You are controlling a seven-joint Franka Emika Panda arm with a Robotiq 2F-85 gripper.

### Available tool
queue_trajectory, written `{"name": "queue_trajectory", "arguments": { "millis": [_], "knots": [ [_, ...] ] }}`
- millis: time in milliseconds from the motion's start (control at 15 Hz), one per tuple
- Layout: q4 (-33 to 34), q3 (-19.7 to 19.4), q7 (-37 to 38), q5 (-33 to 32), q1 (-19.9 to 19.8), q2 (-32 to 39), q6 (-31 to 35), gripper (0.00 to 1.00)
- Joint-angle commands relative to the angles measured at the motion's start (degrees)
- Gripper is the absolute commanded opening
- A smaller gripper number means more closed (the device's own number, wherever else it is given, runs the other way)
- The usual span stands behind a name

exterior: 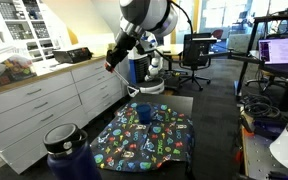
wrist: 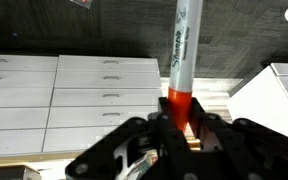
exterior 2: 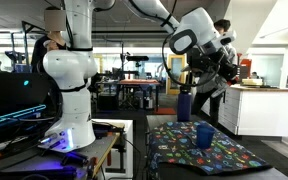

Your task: Put the marker in the blue cup

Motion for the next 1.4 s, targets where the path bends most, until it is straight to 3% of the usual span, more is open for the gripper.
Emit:
{"name": "queue_trajectory", "arguments": {
  "millis": [0, 600, 1333],
  "knots": [
    [-3.44, 0.85, -8.92, 7.28, -1.22, -4.68, -0.37, 0.06],
    [-8.25, -0.93, -30.45, 26.26, -0.14, -9.15, 0.05, 0.06],
    [-7.53, -0.96, -60.93, 58.14, 0.26, -8.16, -0.15, 0.06]
  ]
}}
